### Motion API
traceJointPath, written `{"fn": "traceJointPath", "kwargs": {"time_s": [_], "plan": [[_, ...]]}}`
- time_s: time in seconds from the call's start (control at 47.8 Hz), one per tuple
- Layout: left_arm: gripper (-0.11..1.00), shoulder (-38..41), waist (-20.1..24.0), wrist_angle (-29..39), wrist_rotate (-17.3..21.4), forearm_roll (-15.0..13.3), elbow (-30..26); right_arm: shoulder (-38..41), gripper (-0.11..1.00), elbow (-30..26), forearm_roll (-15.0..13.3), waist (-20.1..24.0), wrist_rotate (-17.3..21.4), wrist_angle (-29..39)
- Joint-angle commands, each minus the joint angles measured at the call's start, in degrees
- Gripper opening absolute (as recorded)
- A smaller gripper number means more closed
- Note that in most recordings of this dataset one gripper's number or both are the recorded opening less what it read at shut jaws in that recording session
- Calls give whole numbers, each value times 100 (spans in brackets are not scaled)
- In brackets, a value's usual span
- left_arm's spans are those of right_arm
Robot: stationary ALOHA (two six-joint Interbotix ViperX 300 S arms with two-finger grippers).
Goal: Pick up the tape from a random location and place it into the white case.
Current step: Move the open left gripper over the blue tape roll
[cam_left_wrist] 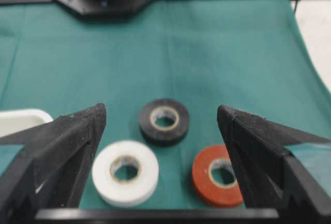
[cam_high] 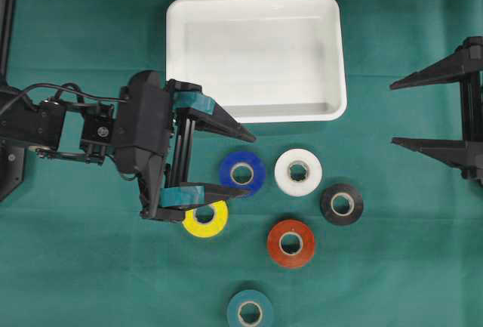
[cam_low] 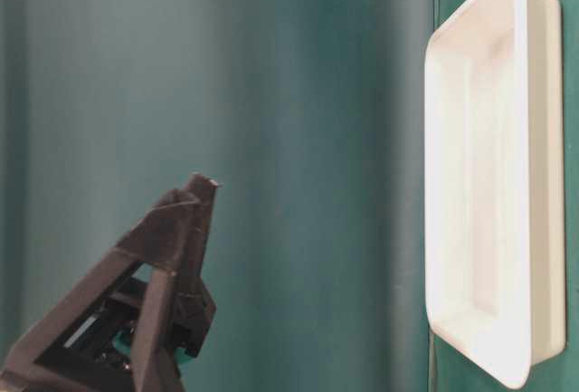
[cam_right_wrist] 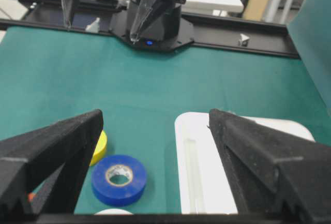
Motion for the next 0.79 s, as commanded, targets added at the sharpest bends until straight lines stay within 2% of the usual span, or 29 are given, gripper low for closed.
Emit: {"fn": "traceJointPath", "kwargs": {"time_s": [0.0,0.439,0.627,0.774], "plan": [[94,9,9,308,-9,-18,-272,35,92,-158,-9,-18,0,-26],[94,712,141,3911,-316,9,-1758,88,92,-149,-9,-18,0,-18],[94,1046,123,4799,-316,18,-2355,167,92,-141,-9,-18,0,-9],[94,1248,123,5150,-308,35,-2681,185,92,-132,-9,-18,0,-9]]}}
